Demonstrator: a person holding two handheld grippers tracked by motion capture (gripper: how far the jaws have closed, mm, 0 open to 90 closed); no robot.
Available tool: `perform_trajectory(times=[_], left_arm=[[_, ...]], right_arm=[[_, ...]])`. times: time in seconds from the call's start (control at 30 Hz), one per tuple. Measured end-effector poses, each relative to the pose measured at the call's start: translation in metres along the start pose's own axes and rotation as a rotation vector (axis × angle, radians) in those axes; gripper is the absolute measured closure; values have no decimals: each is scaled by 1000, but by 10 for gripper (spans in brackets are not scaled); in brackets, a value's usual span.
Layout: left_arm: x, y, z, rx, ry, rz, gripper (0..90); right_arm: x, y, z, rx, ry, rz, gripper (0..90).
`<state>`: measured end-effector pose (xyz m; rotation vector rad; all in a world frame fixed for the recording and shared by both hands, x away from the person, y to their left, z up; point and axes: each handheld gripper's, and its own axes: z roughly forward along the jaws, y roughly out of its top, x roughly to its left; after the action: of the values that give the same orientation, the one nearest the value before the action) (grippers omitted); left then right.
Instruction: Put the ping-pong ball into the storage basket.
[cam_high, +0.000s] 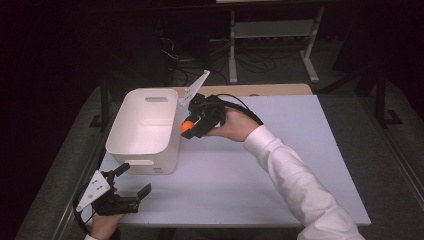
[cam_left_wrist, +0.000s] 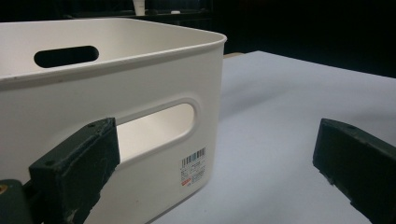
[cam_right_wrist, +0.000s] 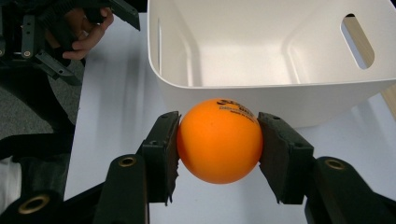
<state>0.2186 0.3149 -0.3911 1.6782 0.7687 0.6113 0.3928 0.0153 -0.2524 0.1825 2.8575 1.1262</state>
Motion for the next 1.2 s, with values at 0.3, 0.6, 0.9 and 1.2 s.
perform_trajectory(times=[0.3,0.6,0.9,1.2], left_arm=[[0,0,0,-1,3,-9,2],[0,0,0,0,4,-7,2],[0,0,-1,3,1,0,2],[0,0,-1,-2,2,-2,2]], right_arm=[[-1,5,3,11,2,-7,492],[-2,13,12,8,16,-12,492],[-2,16,17,9,25,-13,492],[-4,24,22,12,31,-23,492]])
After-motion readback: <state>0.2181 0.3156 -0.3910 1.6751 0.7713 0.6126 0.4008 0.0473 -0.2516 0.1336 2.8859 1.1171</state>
